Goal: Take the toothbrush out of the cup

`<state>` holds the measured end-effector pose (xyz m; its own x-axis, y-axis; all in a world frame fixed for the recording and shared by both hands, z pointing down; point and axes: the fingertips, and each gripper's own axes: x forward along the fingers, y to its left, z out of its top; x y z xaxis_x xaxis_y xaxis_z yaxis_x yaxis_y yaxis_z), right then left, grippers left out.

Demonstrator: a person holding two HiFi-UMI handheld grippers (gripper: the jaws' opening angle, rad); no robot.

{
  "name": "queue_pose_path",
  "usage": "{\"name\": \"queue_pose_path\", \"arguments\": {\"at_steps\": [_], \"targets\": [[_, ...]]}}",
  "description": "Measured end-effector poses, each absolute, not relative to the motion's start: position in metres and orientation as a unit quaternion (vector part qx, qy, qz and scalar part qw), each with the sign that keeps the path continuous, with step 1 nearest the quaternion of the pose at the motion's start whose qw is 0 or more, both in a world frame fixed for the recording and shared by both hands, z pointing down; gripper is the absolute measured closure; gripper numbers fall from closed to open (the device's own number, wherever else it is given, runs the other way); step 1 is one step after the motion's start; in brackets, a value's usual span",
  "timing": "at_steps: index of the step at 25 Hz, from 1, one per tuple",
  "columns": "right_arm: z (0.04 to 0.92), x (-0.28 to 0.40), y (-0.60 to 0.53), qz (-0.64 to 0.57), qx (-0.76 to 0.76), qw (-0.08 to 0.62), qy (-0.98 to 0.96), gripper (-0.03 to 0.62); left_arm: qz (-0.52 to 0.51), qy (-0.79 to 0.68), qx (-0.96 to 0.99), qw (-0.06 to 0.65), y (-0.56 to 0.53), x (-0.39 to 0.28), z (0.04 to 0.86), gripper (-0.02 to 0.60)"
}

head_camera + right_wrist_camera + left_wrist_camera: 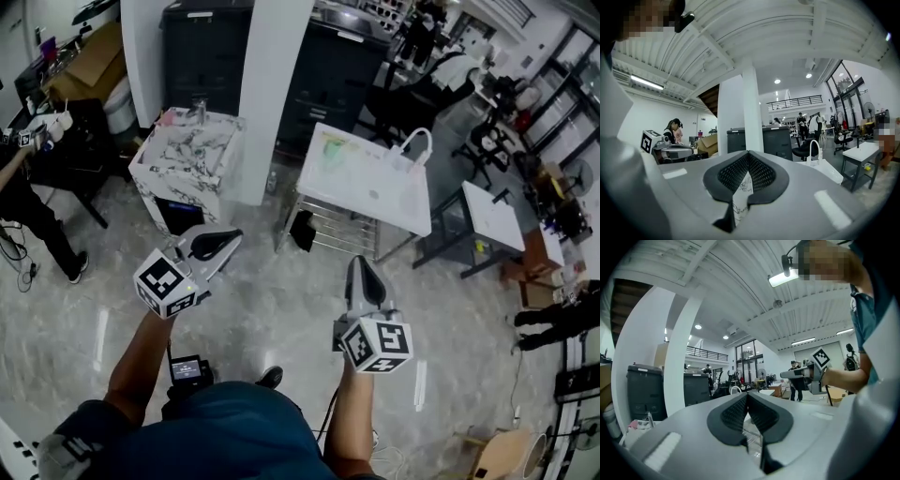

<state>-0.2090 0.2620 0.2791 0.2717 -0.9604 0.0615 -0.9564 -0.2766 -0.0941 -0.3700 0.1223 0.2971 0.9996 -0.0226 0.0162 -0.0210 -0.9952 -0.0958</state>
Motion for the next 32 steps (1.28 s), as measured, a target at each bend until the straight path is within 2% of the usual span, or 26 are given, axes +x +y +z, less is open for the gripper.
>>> {"name": "queue_pose_path", "arguments": {"at_steps": [16,32], "targets": [[0.285,-0.083,0.285,-0.060,-0.766,0.037,0.639,0.589,-0.026,0.067,-0.996,0.057,0.152,-0.264,0.294,0.583],[0.305,-0.014,0.314,-0.073,-0.784,0.051,0.614,0.589,-0.033,0.020,-0.997,0.061,0.166,-0.169,0.299,0.583]]}}
